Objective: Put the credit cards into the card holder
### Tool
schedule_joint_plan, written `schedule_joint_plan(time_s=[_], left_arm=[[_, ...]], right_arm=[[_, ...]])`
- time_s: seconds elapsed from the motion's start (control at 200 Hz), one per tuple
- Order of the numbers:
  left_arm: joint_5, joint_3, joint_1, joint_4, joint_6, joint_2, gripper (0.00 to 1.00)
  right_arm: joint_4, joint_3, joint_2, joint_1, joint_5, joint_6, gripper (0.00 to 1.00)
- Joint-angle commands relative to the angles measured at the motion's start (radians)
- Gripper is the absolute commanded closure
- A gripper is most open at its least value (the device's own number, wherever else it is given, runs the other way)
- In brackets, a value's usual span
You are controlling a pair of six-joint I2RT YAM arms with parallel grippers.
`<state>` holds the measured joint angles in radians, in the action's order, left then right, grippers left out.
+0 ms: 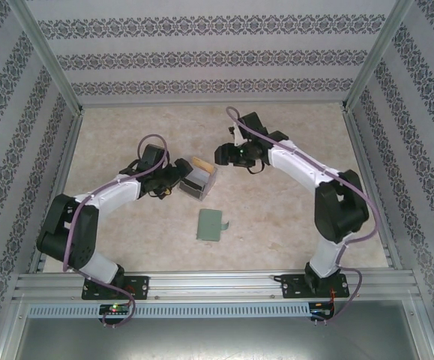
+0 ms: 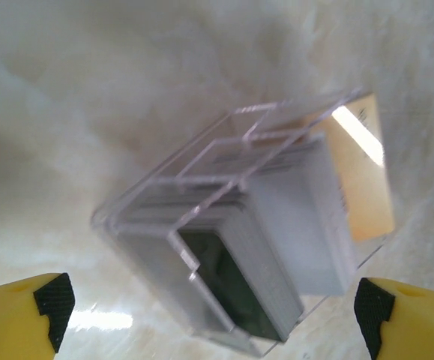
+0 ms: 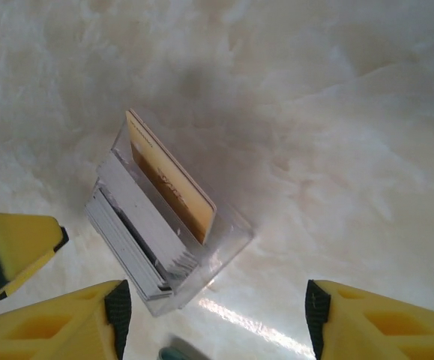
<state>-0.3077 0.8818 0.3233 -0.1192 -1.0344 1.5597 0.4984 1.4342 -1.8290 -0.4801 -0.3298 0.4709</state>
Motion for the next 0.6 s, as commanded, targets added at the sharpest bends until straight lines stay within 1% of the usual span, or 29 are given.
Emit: schedule_joint_plan(time_s=[0.0,0.105,0.22,0.35,0.45,0.595], left_arm=[[-0.101,0.0,-0.043,0.19,-0.045,0.068,0.02],[-0.164,0.013,-0.055,0.288,-0.081,0.132,0.03],[-0.187,0.051,-0.056,0.273,-0.079,0.174,0.04],[-0.206,0.06,-0.053,0.292,-0.081,0.204,0.05],[-0.253,0.091,-0.043,0.32,-0.077,0.246,0.06],[-0.296,0.163,-0.01,0.327,-0.057,0.31,0.07]], right_arm=[[-0.02,0.095,-0.087,0.003,-0.087,0.003,0.34],[-0.004,0.194,-0.188,0.006,-0.113,0.028,0.34],[-0.023,0.239,-0.261,0.019,-0.143,0.075,0.34],[-0.039,0.25,-0.293,0.03,-0.179,0.097,0.33],[-0.091,0.2,-0.286,0.047,-0.244,0.133,0.35],[-0.162,0.073,-0.21,0.075,-0.264,0.162,0.37]])
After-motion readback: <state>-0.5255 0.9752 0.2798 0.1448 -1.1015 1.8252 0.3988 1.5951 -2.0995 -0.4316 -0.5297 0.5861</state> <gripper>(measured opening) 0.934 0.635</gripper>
